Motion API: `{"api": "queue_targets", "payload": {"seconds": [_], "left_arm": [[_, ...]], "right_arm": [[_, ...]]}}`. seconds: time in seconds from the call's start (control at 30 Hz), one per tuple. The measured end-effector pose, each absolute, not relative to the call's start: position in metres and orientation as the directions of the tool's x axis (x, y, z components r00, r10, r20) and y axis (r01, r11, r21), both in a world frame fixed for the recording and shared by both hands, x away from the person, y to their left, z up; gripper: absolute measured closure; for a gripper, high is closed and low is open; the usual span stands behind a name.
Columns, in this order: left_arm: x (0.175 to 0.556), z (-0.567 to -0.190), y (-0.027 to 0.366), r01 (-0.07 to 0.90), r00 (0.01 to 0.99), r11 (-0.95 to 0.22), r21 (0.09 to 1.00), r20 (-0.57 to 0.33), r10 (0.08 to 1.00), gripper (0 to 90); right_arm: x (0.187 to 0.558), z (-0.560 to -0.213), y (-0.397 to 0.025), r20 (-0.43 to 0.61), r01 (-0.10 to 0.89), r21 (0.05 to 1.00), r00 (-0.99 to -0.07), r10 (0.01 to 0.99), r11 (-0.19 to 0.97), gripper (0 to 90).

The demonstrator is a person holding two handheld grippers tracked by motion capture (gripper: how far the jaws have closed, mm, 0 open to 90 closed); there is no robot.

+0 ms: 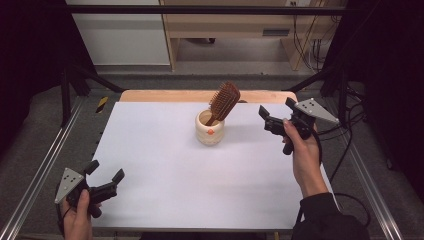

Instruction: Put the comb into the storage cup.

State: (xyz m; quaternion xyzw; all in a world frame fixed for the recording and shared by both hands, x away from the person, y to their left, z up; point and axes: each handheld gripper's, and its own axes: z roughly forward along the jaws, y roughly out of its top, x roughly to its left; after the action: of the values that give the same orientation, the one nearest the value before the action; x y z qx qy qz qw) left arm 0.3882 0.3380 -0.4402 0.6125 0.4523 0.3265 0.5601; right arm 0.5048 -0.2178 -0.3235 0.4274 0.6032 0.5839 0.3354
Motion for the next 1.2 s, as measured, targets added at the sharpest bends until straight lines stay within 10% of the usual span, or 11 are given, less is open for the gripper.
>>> {"api": "queue_targets", "payload": {"seconds": [1.2], "left_arm": [[0.389,-0.441,0.339,0.181,0.369,0.029,0.983,-0.096,0.925,1.9]], "right_arm": [[0.456,-0.354,-0.266,0.1,0.127,0.99,-0.362,0.927,-0.057,3.7]]}}
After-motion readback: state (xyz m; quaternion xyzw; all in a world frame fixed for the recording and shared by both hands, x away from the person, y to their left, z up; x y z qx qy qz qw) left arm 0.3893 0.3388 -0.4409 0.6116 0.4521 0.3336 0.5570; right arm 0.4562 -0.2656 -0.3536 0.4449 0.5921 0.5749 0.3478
